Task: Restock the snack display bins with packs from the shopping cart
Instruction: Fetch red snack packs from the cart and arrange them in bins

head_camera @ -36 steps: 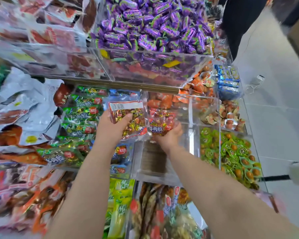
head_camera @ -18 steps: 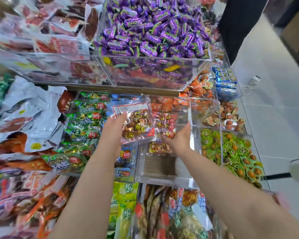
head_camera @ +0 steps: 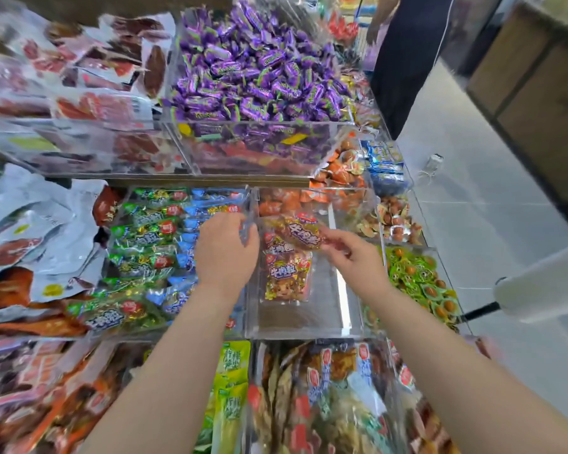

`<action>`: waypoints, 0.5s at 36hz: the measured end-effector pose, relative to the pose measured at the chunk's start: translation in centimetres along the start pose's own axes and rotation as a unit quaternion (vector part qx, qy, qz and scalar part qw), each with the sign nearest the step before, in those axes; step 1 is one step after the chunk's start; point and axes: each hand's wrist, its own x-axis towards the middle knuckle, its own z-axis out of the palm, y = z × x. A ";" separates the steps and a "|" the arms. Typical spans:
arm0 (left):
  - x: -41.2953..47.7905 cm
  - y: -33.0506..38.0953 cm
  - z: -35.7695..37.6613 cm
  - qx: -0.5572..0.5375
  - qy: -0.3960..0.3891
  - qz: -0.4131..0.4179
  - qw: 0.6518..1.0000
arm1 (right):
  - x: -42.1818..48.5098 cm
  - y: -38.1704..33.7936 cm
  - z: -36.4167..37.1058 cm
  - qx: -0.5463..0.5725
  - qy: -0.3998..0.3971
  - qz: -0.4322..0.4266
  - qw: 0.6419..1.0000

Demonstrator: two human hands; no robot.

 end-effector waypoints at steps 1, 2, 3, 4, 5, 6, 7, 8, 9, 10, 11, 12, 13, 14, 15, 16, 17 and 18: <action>0.1 -0.5 0.4 0.059 0.006 0.037 0.998 | 0.0 0.2 -0.5 0.008 -0.016 0.027 0.999; 0.2 -0.8 1.0 0.109 -0.004 0.052 0.993 | 0.0 0.3 -0.9 0.002 -0.035 0.054 0.998; 0.3 -1.2 1.5 0.153 -0.029 0.048 0.987 | 0.0 0.3 -1.4 -0.019 -0.057 0.078 0.995; 0.5 -1.5 2.0 0.192 -0.065 0.033 0.979 | 0.0 0.4 -1.7 -0.048 -0.083 0.099 0.990; 0.7 -1.9 2.7 0.222 -0.104 0.013 0.969 | 0.1 0.4 -1.9 -0.077 -0.113 0.118 0.983; 0.8 -2.2 3.3 0.243 -0.138 -0.003 0.960 | 0.1 0.4 -1.9 -0.095 -0.142 0.134 0.976; 0.9 -2.6 3.8 0.254 -0.163 -0.014 0.953 | 0.2 0.5 -1.8 -0.097 -0.167 0.149 0.970; 1.0 -2.8 4.2 0.254 -0.177 -0.020 0.951 | 0.2 0.6 -1.5 -0.089 -0.191 0.163 0.964; 1.1 -2.9 4.5 0.248 -0.181 -0.023 0.951 | 0.2 0.8 -1.0 -0.082 -0.212 0.175 0.958; 1.3 -3.0 4.8 0.242 -0.181 -0.026 0.953 | 0.2 1.0 -0.4 -0.080 -0.230 0.184 0.952; 1.5 -3.1 5.0 0.237 -0.182 -0.030 0.954 | 0.2 1.3 0.3 -0.077 -0.243 0.193 0.947; 1.6 -3.1 5.1 0.235 -0.184 -0.034 0.954 | 0.1 1.7 1.1 -0.070 -0.252 0.204 0.943; 1.7 -3.2 5.1 0.234 -0.189 -0.037 0.953 | 0.0 2.2 2.1 -0.063 -0.256 0.217 0.940; 1.7 -3.2 5.2 0.233 -0.193 -0.038 0.952 | -0.1 2.7 3.0 -0.060 -0.256 0.227 0.938; 1.6 -3.2 5.1 0.232 -0.195 -0.036 0.952 | -0.1 3.3 3.9 -0.064 -0.242 0.235 0.939; 1.6 -3.3 5.1 0.232 -0.195 -0.033 0.952 | -0.1 4.0 4.8 -0.070 -0.217 0.241 0.943; 1.5 -3.2 5.1 0.233 -0.193 -0.030 0.953 | -0.1 4.5 5.6 -0.069 -0.185 0.253 0.947; 1.5 -3.2 5.1 0.232 -0.192 -0.028 0.953 | 0.0 5.1 6.2 -0.059 -0.154 0.274 0.948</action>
